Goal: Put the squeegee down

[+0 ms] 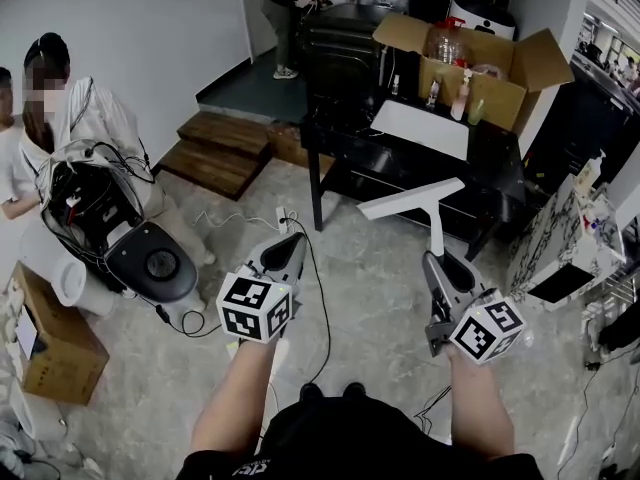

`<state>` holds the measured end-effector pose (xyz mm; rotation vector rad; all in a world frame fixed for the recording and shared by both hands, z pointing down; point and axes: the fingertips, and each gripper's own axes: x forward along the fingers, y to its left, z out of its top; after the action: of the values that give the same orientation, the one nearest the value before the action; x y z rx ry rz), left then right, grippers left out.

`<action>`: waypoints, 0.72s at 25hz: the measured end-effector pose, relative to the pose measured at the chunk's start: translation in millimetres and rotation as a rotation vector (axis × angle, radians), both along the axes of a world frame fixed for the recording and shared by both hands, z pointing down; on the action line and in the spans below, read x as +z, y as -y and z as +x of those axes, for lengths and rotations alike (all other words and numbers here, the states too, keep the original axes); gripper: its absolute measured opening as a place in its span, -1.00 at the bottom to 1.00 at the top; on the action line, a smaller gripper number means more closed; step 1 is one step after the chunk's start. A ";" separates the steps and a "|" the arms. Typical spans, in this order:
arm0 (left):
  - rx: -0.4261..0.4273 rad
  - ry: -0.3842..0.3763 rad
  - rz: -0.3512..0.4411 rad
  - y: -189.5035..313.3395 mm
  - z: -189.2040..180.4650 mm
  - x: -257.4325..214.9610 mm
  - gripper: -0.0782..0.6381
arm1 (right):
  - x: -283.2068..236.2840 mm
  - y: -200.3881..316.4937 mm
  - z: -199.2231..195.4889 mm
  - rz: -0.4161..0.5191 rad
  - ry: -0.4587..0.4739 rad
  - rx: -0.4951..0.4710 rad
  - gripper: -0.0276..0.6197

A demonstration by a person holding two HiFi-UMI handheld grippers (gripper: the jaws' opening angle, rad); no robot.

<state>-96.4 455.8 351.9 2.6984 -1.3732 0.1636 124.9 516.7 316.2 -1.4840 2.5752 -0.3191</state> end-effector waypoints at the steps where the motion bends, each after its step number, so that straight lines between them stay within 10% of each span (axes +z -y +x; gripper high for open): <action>1: 0.005 0.000 0.000 -0.8 4.9 -0.7 -0.76 | -1.5 -1.9 3.8 0.004 0.003 -0.001 -0.61; 18: 0.056 -0.005 0.044 -24.4 70.4 -18.3 -0.75 | -2.7 -31.3 58.9 0.025 0.028 0.005 -0.61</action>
<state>-26.0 480.2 333.6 2.7729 -1.3160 0.1322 183.8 548.0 313.6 -1.4664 2.5444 -0.3041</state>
